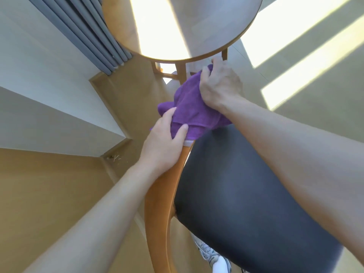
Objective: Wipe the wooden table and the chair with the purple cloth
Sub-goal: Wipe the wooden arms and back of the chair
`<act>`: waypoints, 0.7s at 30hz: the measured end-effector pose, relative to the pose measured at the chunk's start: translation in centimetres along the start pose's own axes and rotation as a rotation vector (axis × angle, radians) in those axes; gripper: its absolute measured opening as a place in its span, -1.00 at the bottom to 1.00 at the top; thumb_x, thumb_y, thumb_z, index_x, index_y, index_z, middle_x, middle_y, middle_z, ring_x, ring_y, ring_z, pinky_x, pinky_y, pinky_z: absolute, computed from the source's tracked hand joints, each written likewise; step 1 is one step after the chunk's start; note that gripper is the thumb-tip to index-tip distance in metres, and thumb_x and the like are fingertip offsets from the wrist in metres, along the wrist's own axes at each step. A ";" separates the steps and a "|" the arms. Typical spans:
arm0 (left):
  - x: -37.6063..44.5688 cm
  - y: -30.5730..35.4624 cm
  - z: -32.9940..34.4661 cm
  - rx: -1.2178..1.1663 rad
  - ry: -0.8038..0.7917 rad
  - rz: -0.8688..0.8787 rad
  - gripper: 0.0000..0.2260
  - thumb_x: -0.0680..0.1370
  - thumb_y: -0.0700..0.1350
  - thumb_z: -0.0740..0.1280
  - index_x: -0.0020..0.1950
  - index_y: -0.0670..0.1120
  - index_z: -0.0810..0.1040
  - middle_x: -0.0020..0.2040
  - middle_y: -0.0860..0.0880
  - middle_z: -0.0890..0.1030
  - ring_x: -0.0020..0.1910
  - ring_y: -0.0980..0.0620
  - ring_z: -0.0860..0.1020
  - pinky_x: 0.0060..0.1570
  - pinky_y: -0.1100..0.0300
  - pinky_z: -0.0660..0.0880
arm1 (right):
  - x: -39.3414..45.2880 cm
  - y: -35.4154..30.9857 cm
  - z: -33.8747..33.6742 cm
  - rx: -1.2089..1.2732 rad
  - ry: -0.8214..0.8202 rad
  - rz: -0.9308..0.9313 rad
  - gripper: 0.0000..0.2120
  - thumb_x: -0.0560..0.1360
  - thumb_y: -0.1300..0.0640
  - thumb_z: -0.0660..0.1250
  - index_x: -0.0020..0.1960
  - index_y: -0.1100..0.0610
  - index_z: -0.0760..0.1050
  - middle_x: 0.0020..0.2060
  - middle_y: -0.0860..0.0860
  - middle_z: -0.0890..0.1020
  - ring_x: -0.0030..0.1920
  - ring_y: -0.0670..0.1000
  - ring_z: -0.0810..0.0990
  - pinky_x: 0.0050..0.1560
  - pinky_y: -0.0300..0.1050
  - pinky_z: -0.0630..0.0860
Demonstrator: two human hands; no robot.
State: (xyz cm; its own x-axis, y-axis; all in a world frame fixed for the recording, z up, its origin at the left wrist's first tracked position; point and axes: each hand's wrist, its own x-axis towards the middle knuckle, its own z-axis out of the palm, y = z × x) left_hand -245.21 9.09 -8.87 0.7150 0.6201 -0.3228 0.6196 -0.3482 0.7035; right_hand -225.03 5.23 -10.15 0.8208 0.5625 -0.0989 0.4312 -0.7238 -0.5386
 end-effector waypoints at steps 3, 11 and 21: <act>-3.1 -1.4 1.1 0.104 0.107 0.041 -0.51 0.64 0.24 0.14 0.55 0.22 0.14 0.41 0.17 0.44 0.21 0.19 0.48 0.10 0.26 0.49 | -2.6 0.1 0.1 -0.325 -0.075 -0.437 -0.47 0.57 -0.28 0.01 0.40 -0.08 0.43 0.39 0.07 0.43 0.40 0.15 0.36 0.38 0.25 0.27; -3.2 -1.0 1.7 0.184 0.272 0.067 -0.49 0.56 0.21 0.22 0.48 0.11 0.25 0.22 0.10 0.53 0.06 0.11 0.57 -0.02 0.16 0.61 | -2.0 -1.5 0.1 -0.384 -0.143 -0.530 -0.50 0.56 -0.18 -0.02 -0.17 -0.01 0.63 -0.06 -0.08 0.62 0.02 0.04 0.51 0.26 0.15 0.32; -3.2 -0.4 1.7 0.252 0.279 0.037 -0.50 0.58 0.23 0.18 0.47 0.10 0.24 0.21 0.09 0.52 0.06 0.09 0.56 0.01 0.02 0.64 | -2.2 -3.2 1.0 -0.355 -0.166 -0.503 -0.55 0.60 -0.13 0.04 -0.26 0.04 0.55 -0.24 -0.03 0.61 -0.16 0.01 0.53 0.17 0.08 0.44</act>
State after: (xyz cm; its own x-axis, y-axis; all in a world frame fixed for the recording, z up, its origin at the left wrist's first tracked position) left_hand -247.15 6.07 -9.19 0.6440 0.7596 -0.0910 0.6802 -0.5141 0.5225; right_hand -228.60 6.68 -9.06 0.4292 0.9019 -0.0498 0.8700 -0.4275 -0.2457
